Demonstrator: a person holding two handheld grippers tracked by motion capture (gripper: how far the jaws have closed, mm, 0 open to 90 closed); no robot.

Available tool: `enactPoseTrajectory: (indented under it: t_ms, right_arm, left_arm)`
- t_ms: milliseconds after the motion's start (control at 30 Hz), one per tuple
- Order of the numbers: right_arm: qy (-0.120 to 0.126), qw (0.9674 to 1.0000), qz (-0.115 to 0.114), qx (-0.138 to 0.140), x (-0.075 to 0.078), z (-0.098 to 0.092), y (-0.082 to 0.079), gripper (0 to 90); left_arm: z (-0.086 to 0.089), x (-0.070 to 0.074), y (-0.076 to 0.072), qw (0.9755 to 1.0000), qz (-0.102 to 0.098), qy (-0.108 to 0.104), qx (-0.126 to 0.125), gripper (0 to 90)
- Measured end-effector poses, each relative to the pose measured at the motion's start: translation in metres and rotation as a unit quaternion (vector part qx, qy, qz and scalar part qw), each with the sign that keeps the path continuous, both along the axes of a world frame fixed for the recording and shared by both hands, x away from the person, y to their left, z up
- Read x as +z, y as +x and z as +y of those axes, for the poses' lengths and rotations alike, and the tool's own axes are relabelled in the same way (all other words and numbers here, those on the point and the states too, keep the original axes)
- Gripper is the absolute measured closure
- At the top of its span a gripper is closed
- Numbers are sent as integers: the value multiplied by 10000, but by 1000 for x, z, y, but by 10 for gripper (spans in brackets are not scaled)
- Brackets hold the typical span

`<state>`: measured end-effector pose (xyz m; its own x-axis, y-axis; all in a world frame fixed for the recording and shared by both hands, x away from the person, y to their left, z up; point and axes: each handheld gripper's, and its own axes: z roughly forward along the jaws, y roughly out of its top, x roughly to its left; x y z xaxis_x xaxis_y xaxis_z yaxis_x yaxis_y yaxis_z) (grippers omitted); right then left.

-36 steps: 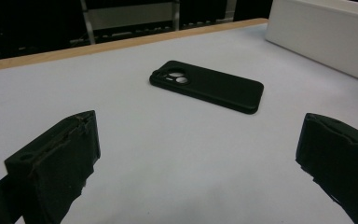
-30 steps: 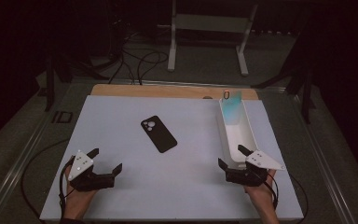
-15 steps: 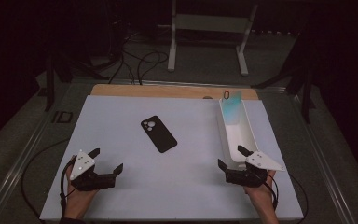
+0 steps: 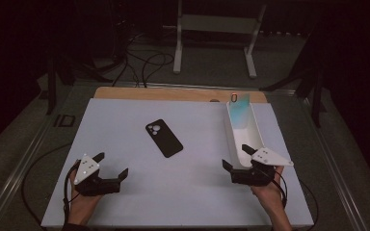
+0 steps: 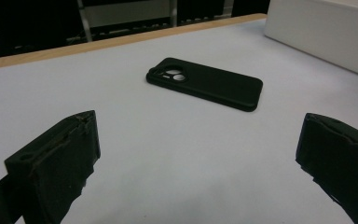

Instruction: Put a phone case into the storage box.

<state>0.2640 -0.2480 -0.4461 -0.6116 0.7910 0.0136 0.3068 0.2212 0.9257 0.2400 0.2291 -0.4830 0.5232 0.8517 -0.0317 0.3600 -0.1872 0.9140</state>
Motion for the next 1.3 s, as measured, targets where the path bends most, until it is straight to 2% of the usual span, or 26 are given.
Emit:
enactPoseTrajectory:
  t_ms: [33, 233, 433, 600, 767, 867, 1300]
  right_arm:
    - [-37, 9999, 45, 85, 6, 4, 5, 89]
    - [-9, 9994, 202, 298, 22, 13, 19, 84]
    - [-91, 9985, 381, 388, 32, 20, 35, 80]
    - [-230, 9976, 498, 425, 38, 29, 44, 79]
    - [-316, 9971, 519, 468, 42, 36, 48, 79]
    - [-408, 9963, 558, 515, 48, 47, 55, 80]
    - [-647, 9933, 755, 590, 52, 69, 74, 79]
  left_arm:
    - [1, 0, 0, 10000, -14, -42, 16, 0]
    - [0, 1, -1, 10000, -17, -9, -6, 0]
    - [1, 1, -2, 10000, -35, -33, 10, 1]
    - [1, 1, -1, 10000, -22, -5, 0, 0]
    - [1, 0, -2, 10000, -15, 3, 6, 1]
    - [1, 0, -1, 10000, -15, 9, 5, 1]
    - [1, 0, -2, 10000, -16, 0, 6, 0]
